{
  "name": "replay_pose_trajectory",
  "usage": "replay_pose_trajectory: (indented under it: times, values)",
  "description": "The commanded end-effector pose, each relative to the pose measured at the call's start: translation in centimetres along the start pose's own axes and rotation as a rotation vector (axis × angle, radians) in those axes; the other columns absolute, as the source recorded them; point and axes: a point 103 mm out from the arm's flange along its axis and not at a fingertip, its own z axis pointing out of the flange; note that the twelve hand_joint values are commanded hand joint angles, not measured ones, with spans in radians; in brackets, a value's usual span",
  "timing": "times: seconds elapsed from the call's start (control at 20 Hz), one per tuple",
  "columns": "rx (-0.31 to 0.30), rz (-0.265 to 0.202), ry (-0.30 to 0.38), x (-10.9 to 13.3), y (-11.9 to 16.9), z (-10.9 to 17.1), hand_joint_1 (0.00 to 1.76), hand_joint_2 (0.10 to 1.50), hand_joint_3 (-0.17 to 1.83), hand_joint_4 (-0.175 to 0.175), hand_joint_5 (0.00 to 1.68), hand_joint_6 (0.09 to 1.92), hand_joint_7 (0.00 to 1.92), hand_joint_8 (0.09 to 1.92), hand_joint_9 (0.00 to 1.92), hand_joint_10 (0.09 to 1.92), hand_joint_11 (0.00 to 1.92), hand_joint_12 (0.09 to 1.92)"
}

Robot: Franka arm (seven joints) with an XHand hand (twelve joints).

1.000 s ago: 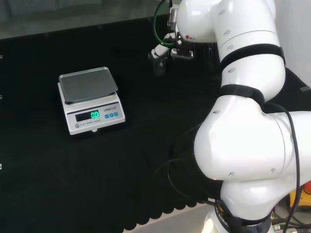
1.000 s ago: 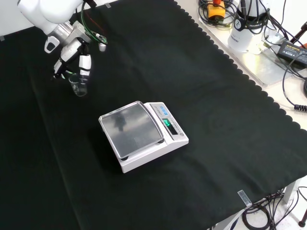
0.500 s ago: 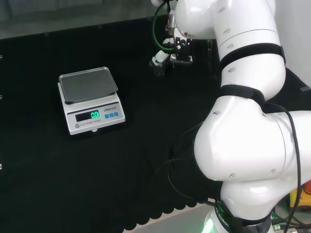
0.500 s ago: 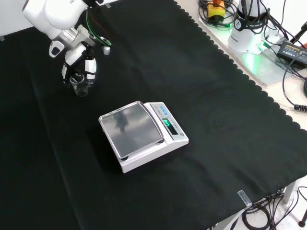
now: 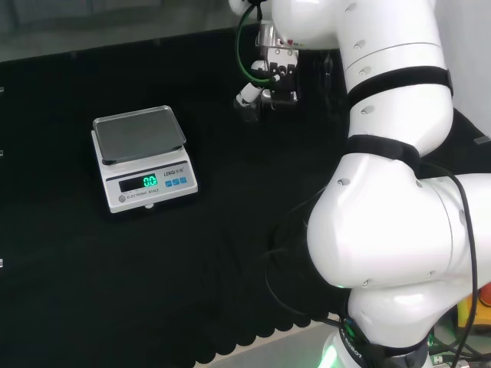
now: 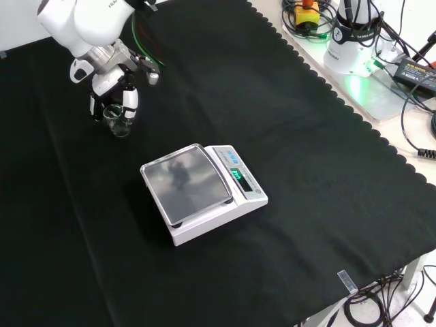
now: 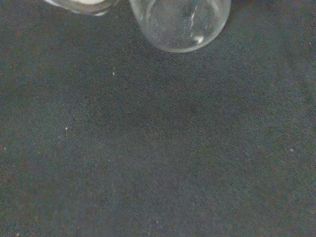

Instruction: Pick up the beaker.

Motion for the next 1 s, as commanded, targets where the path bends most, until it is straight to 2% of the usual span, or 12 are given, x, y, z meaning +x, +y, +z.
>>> replay_pose_trajectory:
  times: [0.05, 0.1, 0.15, 0.2, 0.25, 0.4, 0.6, 0.7, 0.85, 1.0]
  values:
    - [-0.119, -0.004, -0.070, 1.9, 0.3, -1.1, 0.94, 0.79, 0.44, -0.175, 1.02, 0.67, 1.14, 0.77, 1.46, 0.21, 1.53, 0.61]
    - [-0.122, -0.005, -0.077, 2.0, 0.2, -1.2, 0.99, 0.84, 0.38, -0.076, 1.06, 0.72, 1.17, 0.76, 1.49, 0.18, 1.55, 0.59]
    - [-0.128, 0.003, -0.086, 2.2, 0.1, -1.4, 1.03, 0.89, 0.29, 0.008, 1.08, 0.76, 1.19, 0.75, 1.52, 0.15, 1.57, 0.57]
    - [-0.134, 0.005, -0.093, 2.3, -0.1, -1.5, 1.06, 0.94, 0.22, 0.052, 1.10, 0.78, 1.20, 0.74, 1.55, 0.13, 1.60, 0.56]
    - [-0.139, 0.008, -0.099, 2.3, -0.2, -1.7, 1.07, 0.96, 0.17, 0.073, 1.11, 0.79, 1.21, 0.73, 1.56, 0.12, 1.61, 0.55]
    - [-0.130, 0.010, -0.115, 2.3, -0.9, -2.3, 1.11, 0.99, 0.10, 0.033, 1.13, 0.78, 1.25, 0.70, 1.61, 0.09, 1.66, 0.53]
    - [-0.130, -0.013, -0.167, 2.7, -2.6, -3.7, 1.13, 1.01, 0.07, -0.017, 1.14, 0.77, 1.27, 0.69, 1.64, 0.09, 1.70, 0.51]
    - [-0.144, -0.061, -0.211, 3.1, -3.7, -4.5, 1.13, 1.01, 0.07, -0.039, 1.14, 0.76, 1.27, 0.69, 1.65, 0.09, 1.72, 0.51]
    - [-0.135, -0.075, -0.268, 3.6, -5.7, -6.1, 1.14, 1.01, 0.07, -0.051, 1.14, 0.76, 1.27, 0.68, 1.66, 0.09, 1.73, 0.51]
    - [-0.141, -0.108, -0.279, 3.7, -7.9, -7.9, 1.14, 1.01, 0.07, -0.053, 1.14, 0.76, 1.27, 0.68, 1.67, 0.09, 1.74, 0.51]
